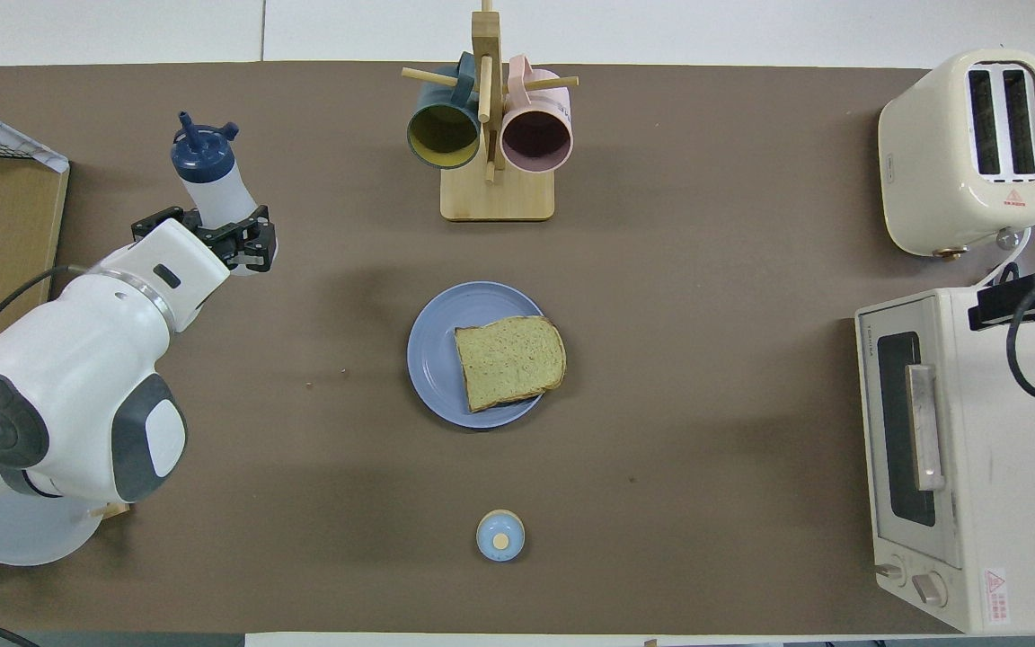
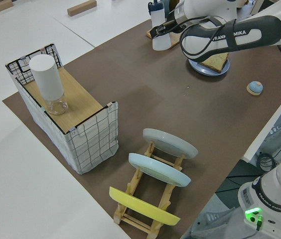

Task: Put bread on plate and add seasoning
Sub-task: 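Lower the upright bottle onto the table with the left gripper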

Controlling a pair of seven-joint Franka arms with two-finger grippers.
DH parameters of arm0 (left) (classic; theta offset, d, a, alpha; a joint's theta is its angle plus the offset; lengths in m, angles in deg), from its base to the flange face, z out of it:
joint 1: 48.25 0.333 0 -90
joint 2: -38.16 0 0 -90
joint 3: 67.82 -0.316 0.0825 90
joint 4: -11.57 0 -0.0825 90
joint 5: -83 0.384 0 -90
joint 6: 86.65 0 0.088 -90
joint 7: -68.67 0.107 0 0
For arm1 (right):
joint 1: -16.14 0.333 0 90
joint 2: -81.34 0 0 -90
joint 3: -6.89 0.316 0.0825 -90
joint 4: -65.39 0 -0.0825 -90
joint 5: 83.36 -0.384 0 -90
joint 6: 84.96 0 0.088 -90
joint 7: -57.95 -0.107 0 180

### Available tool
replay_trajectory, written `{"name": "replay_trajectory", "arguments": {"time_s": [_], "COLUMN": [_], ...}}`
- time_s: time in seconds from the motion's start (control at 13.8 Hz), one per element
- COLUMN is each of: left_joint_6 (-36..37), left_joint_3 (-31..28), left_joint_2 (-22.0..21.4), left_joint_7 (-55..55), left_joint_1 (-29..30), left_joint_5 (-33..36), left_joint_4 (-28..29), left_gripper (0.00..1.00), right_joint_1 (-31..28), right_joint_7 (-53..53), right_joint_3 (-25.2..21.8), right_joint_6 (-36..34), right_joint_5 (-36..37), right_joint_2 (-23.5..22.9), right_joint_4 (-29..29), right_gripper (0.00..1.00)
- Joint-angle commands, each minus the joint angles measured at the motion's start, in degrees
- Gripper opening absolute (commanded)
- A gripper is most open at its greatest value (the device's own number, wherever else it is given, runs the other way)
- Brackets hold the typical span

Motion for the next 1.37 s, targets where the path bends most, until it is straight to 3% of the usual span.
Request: {"name": "replay_trajectory", "arguments": {"time_s": [0.0,0.14,0.29,0.58,1.01,1.3], "left_joint_6": [-10.6,-15.9,-24.1,-23.8,-23.8,-23.8], "left_joint_3": [0.5,0.5,0.5,0.6,1.1,1.4], "left_joint_2": [-0.5,1.5,6.3,8.2,17.2,18.6], "left_joint_7": [-2.4,-2.9,-4.8,-4.8,-4.9,-4.9], "left_joint_1": [0.3,0.4,0.1,0.2,0.2,0.1], "left_joint_5": [-0.7,-0.7,-0.7,-0.4,0.4,0.4], "left_joint_4": [6.0,7.4,7.8,6.2,-0.1,-0.6], "left_gripper": [0.0,0.0,0.0,0.0,0.0,0.0], "right_joint_1": [-0.1,-0.1,-0.1,-0.1,-0.1,-0.1], "right_joint_7": [-1.0,-1.0,-1.0,-1.0,-1.0,-1.0], "right_joint_3": [0.1,0.1,0.1,0.1,0.1,0.1], "right_joint_6": [0.9,0.9,0.9,0.9,0.9,0.9], "right_joint_5": [-0.3,-0.3,-0.3,-0.3,-0.3,-0.3], "right_joint_2": [0.8,0.8,0.8,0.8,0.8,0.8], "right_joint_4": [1.2,1.2,1.2,1.2,1.2,1.2], "right_gripper": [1.0,1.0,1.0,1.0,1.0,1.0]}}
